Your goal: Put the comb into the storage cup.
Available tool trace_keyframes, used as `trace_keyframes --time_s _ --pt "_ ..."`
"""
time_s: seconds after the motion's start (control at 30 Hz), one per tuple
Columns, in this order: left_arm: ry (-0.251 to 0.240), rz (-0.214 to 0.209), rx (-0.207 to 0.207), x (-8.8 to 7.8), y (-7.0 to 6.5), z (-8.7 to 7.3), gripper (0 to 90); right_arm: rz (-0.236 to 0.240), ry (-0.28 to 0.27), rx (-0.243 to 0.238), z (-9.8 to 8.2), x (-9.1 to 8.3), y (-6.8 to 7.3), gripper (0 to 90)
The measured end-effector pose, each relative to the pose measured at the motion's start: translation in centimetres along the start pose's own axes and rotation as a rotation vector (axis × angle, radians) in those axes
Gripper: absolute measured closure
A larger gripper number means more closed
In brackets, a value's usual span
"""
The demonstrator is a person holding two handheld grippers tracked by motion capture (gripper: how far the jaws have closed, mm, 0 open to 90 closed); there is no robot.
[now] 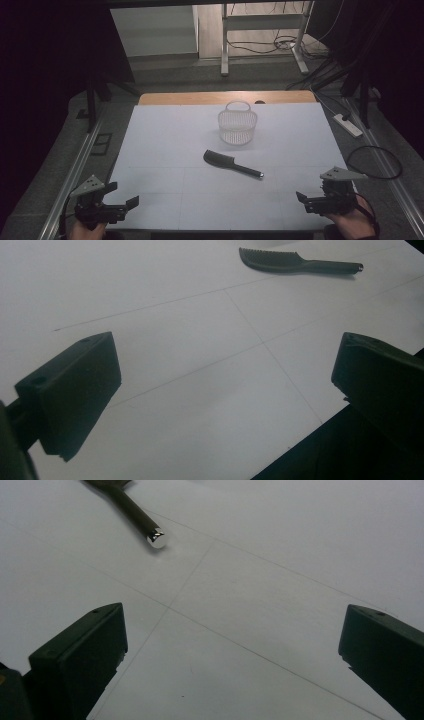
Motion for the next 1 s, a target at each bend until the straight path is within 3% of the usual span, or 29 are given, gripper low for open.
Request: trace_keyframes --time_s 0.37,0.73,1.0 --pt "-0.002 -0.004 -0.01 0.0 0.1 0.0 0.0 0.023 0.001 -0.012 0.6 0.2 -0.2 0.0" --pt "-0.001 -0.005 -0.011 0.0 0.1 0.0 0.1 0.096 0.009 -0.043 1.3 1.0 0.0 0.0" --pt "-0.001 -0.006 -0.011 0.0 0.2 0.0 0.0 0.114 0.018 -0.044 1.9 1.6 0.0 0.0"
Point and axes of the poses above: each handheld gripper's, and its own axes: x roughly forward along the jaws, z roughly out of its top, y roughly to its left, the point moved 2 cm from there along x, roughly forward along the jaws, and after that the axes turned 4 degrees about z, right-handed, at the moved point
